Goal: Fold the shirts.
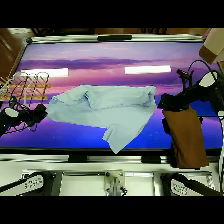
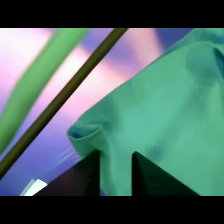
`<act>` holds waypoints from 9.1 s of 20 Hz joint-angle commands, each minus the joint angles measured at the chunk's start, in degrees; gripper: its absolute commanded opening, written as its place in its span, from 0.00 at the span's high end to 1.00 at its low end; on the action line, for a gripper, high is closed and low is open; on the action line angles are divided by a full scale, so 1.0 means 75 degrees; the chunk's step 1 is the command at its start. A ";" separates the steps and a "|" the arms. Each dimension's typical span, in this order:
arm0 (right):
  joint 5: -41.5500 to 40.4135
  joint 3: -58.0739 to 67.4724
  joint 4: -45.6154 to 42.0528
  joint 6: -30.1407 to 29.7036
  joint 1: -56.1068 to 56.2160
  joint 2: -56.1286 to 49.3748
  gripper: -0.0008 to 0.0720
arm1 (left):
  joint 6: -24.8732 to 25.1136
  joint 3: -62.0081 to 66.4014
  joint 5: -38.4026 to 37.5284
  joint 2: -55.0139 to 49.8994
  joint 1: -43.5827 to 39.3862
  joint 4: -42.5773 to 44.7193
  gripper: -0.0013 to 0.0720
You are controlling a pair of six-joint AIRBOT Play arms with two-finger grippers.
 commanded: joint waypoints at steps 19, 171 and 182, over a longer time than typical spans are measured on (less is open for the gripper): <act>-0.2165 -0.2938 0.1160 0.0239 0.0612 -0.0318 0.35 | 0.1454 -0.0012 -0.1716 0.0239 0.0702 0.0230 0.27; -0.3981 -0.2197 0.0035 0.0557 0.0895 0.1061 0.91 | 0.3471 0.1577 -0.4278 0.0825 0.0079 -0.1291 0.93; -0.3754 0.0641 0.0154 0.0560 0.0857 -0.2605 0.38 | 0.2375 0.4307 -0.4115 -0.3054 -0.0627 -0.1888 0.24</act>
